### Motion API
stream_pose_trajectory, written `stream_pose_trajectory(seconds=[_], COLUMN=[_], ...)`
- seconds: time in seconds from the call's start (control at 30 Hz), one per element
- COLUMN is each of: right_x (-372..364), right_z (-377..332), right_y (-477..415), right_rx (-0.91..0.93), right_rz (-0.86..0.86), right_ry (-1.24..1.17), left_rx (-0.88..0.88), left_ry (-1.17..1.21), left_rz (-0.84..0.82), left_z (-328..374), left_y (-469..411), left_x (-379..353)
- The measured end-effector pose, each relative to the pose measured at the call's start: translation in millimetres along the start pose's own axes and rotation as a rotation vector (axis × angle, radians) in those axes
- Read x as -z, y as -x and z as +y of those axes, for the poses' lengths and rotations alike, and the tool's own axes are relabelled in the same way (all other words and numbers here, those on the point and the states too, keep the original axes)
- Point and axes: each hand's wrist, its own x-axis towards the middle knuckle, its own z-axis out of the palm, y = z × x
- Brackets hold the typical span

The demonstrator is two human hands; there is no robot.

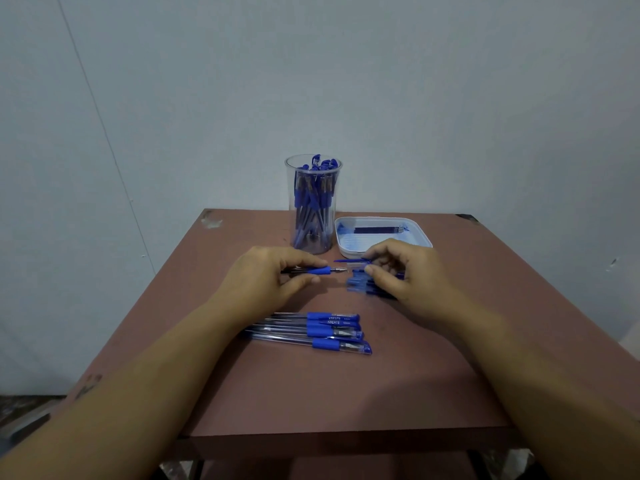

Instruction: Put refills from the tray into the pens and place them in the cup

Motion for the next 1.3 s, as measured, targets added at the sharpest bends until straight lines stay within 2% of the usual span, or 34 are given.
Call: stream_pose_trajectory(seconds=[0.1,0.33,0.57,0.83,1.0,1.07,1.2,1.3], right_x=[-4.3,3.9,-8.0,-10.3,-10.6,-13.3,-12.9,1.5], right_z=[-0.5,4.3,-5.2,-9.9,-11.3,-12.7,-19.1,-22.9], right_y=[0.3,-1.8,0.5,3.6,4.5,0.6,-16.4,-35.0], right_rx=[0.019,-0.003,0.052,0.050,0.063,0.005,-0.183,-0.152], right_rz=[-0.010,0.102,0.018,0.036,0.046,0.057,0.063,0.130], right_ry=[-0.004,0.003,0.021,-0.088,-0.062,-0.175,-0.636,-0.608], left_rx=[-0.006,0.009,0.001,-0.122,-0.148,-0.120,-0.073,-0.068], left_ry=[0.002,-0.015,0.003,0.031,0.031,0.070,0.115,0.014], left_rz=[0.015,0.053,0.038,0.141,0.185,0.230,0.264,0.236], left_z=[0.7,1.4,6.2,10.0,14.2,18.8,26.7,19.8], left_y=[0.6,0.0,1.3,3.0,1.7,-1.0,-7.5,-16.1], left_x=[-1.1,0.5,-0.4,-4.0,-5.8,-8.3,-12.4,0.6])
